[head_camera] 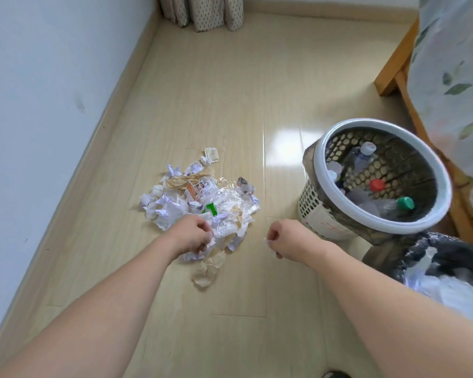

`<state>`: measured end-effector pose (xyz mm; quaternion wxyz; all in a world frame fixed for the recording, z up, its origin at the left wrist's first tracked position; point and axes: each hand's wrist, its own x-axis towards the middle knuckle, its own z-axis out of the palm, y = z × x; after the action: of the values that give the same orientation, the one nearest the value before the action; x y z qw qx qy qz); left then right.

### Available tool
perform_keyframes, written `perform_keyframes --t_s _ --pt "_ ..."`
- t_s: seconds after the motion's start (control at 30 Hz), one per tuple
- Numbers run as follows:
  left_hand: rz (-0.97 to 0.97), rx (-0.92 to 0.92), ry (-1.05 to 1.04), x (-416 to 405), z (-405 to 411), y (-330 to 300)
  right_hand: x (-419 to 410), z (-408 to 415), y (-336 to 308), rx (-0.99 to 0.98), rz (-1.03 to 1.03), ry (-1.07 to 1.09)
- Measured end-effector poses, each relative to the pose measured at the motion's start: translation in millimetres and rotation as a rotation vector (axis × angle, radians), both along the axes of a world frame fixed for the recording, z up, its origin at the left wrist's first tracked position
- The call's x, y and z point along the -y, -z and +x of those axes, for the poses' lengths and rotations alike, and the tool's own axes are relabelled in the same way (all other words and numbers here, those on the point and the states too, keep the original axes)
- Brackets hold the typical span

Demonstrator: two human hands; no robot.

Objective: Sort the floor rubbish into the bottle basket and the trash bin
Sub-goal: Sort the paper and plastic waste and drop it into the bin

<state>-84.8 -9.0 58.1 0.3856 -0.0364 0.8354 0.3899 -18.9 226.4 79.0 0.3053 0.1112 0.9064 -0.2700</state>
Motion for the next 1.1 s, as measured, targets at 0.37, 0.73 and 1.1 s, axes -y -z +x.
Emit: perform_keyframes --t_s 0.37,0.73,1.1 --pt "0.265 -0.1 0.229 -228 81 -153 -165 129 -116 -0.207 0.034 0.471" --pt "0.027 -0.057 0.492 -381 195 -127 -270 267 -80 -0.135 0.003 0.841" --pt "-0.158 -0.193 0.522 -324 146 -142 -232 236 -77 -0.288 0.147 0.683"
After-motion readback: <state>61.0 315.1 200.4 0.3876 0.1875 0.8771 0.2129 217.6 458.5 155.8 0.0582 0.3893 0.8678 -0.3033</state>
